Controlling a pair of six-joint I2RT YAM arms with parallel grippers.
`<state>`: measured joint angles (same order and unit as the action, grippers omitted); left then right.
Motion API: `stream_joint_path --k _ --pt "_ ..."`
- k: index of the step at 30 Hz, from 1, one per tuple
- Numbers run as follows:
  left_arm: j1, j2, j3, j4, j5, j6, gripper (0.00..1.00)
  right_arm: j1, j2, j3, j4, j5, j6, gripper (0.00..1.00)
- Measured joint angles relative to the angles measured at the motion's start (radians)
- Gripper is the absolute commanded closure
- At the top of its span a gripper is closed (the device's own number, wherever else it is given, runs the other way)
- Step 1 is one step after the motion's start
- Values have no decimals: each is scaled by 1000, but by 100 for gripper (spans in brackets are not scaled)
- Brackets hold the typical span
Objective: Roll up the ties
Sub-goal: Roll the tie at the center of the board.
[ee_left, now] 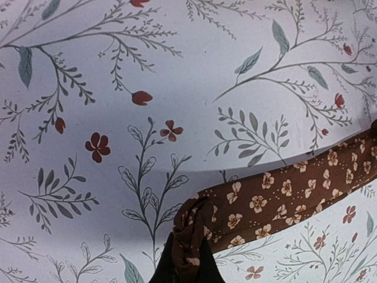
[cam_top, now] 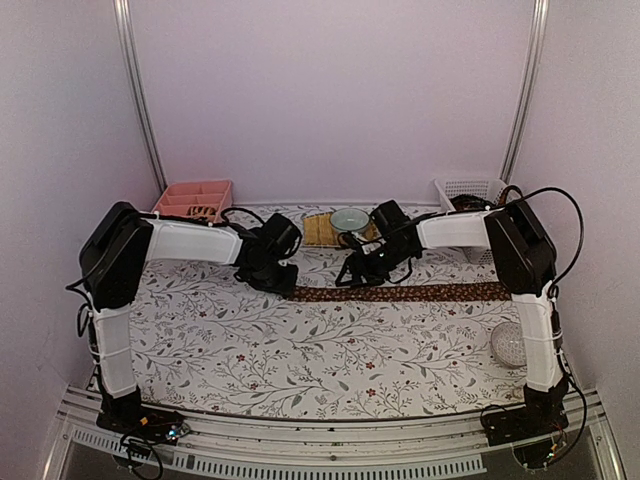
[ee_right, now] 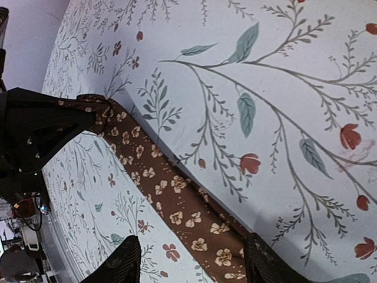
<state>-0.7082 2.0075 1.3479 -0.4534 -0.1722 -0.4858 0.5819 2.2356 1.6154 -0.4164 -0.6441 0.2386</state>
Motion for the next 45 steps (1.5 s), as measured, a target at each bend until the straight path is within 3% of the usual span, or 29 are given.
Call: stream_joint_path --k 8,20,24,31,38,45 --pt "-2 13 9 -31 -18 6 100 -2 -8 -36 18 78 1 44" --pt "-101 14 45 -43 -46 -27 100 28 -263 -416 96 155 4 56" --pt "-126 14 44 -45 -49 -44 100 29 -332 -494 93 208 -11 52" --pt "-134 32 53 -74 -89 -63 100 29 -338 -418 45 257 -37 41" --pt "-145 66 115 -172 -175 -62 97 41 -337 -257 51 199 -3 40" --pt "-190 139 227 -296 -291 -64 93 52 -304 -227 89 69 134 40"
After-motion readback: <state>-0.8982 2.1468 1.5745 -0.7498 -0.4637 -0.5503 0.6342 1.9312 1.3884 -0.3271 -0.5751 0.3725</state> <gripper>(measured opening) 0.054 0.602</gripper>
